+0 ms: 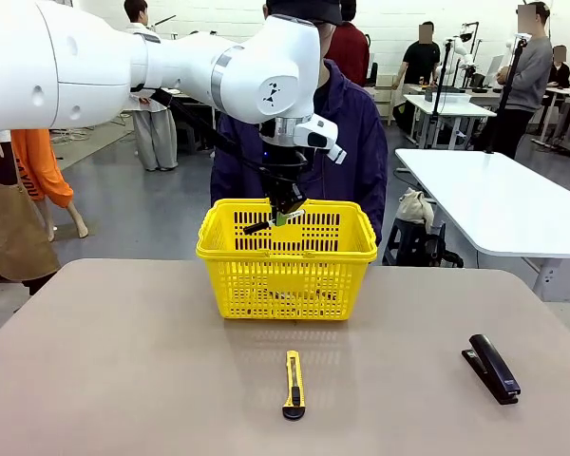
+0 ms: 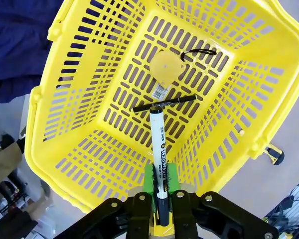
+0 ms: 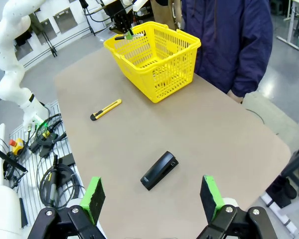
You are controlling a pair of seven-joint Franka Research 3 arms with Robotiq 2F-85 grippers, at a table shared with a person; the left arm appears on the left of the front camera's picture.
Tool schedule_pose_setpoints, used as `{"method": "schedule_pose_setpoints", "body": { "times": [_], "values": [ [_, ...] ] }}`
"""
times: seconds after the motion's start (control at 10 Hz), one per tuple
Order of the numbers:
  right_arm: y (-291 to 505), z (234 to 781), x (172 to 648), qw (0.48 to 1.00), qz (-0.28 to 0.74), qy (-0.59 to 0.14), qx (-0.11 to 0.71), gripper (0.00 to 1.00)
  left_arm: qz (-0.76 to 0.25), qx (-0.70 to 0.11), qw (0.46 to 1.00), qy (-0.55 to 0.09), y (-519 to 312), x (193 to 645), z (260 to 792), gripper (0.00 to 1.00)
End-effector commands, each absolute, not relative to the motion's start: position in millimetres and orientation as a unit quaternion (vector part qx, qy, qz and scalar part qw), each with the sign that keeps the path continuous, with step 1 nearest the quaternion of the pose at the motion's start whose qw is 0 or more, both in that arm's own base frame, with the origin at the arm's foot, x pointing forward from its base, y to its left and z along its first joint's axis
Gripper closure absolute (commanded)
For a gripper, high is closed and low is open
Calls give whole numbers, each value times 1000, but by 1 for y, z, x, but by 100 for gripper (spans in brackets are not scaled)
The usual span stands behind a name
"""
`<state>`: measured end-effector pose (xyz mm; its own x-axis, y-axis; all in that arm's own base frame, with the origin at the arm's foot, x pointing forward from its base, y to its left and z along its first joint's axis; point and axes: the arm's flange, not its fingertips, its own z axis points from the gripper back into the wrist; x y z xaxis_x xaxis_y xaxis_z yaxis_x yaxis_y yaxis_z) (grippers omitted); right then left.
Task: Place the items the person wants into the basket.
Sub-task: Pick up the item the person points to and place it in the Market Basket.
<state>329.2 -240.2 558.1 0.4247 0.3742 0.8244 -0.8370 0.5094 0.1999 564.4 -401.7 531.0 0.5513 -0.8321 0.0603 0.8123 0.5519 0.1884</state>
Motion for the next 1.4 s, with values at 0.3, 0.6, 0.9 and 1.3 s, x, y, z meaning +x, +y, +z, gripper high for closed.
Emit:
{"method": "schedule_pose_setpoints", "body": {
  "times": [0.3, 0.6, 0.9, 1.3],
  "values": [
    [-240, 557, 331, 774, 388, -389, 315, 0, -468, 69, 878, -71, -402, 564, 531, 88],
    [-240, 557, 331, 774, 388, -389, 315, 0, -551, 47, 829, -80, -392, 589, 506, 88],
    [-240, 557, 331, 774, 388, -389, 315, 0, -577, 28, 814, -59, -390, 607, 486, 88],
    [-240, 557, 331, 774, 388, -389, 315, 0, -587, 2, 810, 1, -394, 620, 455, 88]
  ]
}}
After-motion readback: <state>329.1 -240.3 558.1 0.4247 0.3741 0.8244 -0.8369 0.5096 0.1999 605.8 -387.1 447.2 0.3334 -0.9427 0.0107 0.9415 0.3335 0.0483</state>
